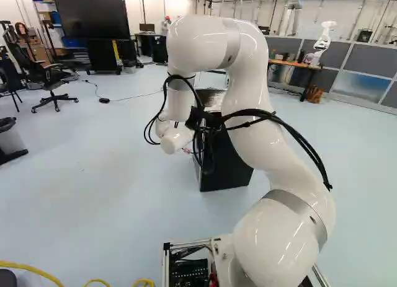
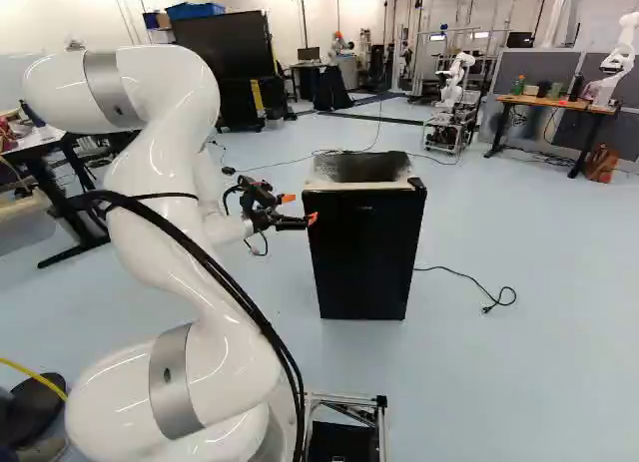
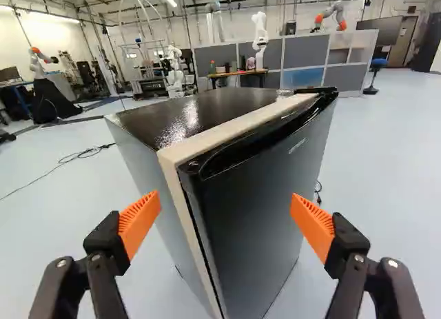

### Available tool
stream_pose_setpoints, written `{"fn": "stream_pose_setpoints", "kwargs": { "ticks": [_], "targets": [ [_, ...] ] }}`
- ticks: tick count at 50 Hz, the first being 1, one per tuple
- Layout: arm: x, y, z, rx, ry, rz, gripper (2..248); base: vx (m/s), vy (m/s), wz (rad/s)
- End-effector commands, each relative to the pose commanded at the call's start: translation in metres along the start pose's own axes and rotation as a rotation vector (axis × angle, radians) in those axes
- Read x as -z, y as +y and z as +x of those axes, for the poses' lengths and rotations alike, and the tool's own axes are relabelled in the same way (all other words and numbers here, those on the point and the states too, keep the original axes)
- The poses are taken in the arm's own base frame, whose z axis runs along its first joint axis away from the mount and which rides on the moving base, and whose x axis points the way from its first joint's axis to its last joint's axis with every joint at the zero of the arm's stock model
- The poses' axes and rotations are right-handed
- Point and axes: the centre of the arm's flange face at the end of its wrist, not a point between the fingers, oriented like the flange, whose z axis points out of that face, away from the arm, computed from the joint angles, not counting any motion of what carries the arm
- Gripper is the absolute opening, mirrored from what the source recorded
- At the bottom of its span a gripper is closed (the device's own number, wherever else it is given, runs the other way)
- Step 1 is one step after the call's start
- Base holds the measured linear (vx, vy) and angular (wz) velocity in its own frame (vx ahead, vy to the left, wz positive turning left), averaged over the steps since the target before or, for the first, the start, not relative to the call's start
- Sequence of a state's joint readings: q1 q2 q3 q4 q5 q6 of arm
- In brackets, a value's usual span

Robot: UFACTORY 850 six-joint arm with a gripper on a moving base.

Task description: Grab a drink from the fridge

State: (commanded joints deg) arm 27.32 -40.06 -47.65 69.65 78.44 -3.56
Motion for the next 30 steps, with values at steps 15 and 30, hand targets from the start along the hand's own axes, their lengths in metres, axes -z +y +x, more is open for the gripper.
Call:
{"fn": "stream_pose_setpoints", "kwargs": {
  "ticks": [15, 30],
  "targets": [
    [-0.001, -0.001, 0.000, 0.019, 0.001, -0.001, 247, 0.000, 0.000, 0.000],
    [-0.010, -0.010, 0.000, 0.003, 0.007, -0.007, 247, 0.000, 0.000, 0.000]
  ]
}}
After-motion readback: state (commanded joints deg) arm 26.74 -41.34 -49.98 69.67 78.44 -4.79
